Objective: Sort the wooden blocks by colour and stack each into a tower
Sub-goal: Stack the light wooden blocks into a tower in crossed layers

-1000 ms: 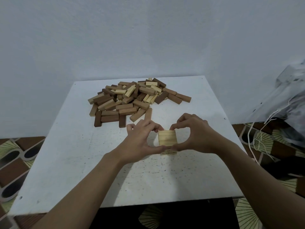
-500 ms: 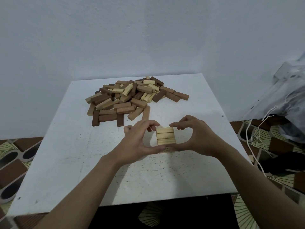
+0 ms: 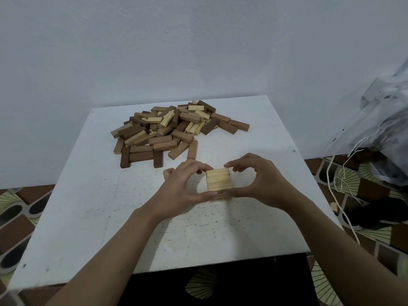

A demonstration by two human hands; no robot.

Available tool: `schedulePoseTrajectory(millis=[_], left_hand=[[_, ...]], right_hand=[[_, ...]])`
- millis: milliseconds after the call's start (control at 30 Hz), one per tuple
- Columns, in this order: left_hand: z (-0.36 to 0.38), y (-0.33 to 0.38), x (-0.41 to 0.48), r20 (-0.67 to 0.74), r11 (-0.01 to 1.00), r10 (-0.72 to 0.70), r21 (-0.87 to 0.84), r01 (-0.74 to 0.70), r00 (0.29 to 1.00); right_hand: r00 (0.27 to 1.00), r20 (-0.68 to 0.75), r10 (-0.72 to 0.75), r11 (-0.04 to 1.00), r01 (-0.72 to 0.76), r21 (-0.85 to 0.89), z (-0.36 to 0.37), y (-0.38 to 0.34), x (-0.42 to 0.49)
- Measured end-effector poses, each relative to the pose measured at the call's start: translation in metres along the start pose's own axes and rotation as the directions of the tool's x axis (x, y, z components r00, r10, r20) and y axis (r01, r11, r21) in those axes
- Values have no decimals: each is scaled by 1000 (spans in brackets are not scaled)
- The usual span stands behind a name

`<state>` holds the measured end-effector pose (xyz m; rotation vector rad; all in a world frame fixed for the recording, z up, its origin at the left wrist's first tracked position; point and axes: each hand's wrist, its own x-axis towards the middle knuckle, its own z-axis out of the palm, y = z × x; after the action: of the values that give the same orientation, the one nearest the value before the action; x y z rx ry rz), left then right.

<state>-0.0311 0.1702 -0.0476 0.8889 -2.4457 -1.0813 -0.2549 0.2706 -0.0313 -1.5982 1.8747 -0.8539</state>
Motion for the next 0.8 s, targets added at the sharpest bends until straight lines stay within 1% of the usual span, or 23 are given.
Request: schedulePoseTrajectory(millis=[200,467,600,667,733,767,800], left_hand=[[-1,3,0,9,1000,-16,-4,16,1000],[-3,5,0,10,1000,-2,-20,3,1000],[-2,3,-2,5,999,-32,-32,32,999],[0,6,-7,-14,991,-91,-101,89,996],[9,10,-18,-18,959,-162,-239,153,987],[16,10,-25,-13,944,-163,-294,152,987],[24,10,-31,-10,943,-152,-302,142,988]], right_hand=[[1000,-12,-1,1000,1,-1,2,3,0],[1000,-24,5,1000,-5,23,2,1,-3],[1000,-5,30,999,-30,20,1,0,-6],[997,-46,65,995,-62,73,4,-1,-11],[989,-105,102,985,-85,150,13,1,-22],[987,-111,115,979,-94,179,18,2,-28],[988,-92,124,973,-103,204,24,3,-34]])
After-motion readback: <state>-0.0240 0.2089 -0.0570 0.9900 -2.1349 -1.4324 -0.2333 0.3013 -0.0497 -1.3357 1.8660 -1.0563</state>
